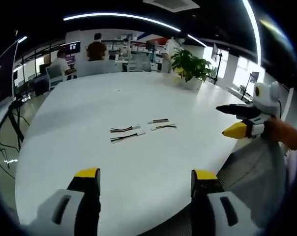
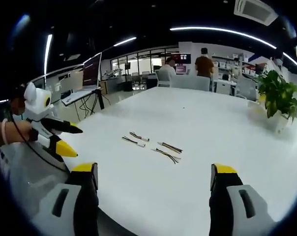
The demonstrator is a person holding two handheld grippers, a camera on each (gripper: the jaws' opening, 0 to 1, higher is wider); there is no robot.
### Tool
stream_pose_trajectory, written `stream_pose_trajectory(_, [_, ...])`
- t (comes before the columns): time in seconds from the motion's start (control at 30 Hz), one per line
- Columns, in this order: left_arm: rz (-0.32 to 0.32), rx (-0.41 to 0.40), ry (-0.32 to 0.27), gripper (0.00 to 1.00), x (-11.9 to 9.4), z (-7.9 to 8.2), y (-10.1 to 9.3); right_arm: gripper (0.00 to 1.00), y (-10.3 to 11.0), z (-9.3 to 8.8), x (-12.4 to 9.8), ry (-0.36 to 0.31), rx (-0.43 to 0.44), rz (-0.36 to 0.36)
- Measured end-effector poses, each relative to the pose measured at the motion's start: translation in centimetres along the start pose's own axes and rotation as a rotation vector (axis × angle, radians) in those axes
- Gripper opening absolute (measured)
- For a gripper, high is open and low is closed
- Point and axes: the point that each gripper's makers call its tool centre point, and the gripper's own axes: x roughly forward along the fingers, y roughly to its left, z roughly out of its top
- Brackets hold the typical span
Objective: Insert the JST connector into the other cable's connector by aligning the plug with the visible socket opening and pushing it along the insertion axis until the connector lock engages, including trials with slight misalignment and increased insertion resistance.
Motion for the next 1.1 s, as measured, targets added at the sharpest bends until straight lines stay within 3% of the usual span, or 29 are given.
stream_pose_trajectory(0.23, [-0.004,0.05,-0.009,0.72,0.1,1.5,0.0,0.96,-0.5,1.3,0.4,-0.047,0.04,0.027])
stream_pose_trajectory(0.4, [-0.052,-0.078,-0.107,0.72,0.5,4.3,-0.1,0.93,-0.9,1.4,1.3,-0.044,0.042,0.051])
stream_pose_trajectory(0.53, [-0.032,-0.032,-0.12,0.72,1.0,5.3,1.0,0.92,-1.1,1.9,1.7,-0.046,0.021,0.06])
stream_pose_trajectory(0.67, [-0.022,0.026,-0.108,0.72,1.6,5.6,2.4,0.94,-1.2,2.9,2.2,-0.079,0.101,0.091])
stream_pose_trajectory(0.83, [-0.006,0.072,-0.097,0.71,2.2,6.3,3.7,0.93,-2.2,3.9,3.0,-0.096,0.107,0.085])
stream_pose_trajectory(1.0, [-0.035,0.001,-0.134,0.71,3.0,7.3,4.3,0.93,-2.9,4.0,3.7,-0.088,0.142,0.085])
stream_pose_trajectory(1.1, [-0.034,0.008,-0.135,0.71,3.3,7.5,4.7,0.92,-3.0,3.4,4.1,-0.061,0.144,0.094])
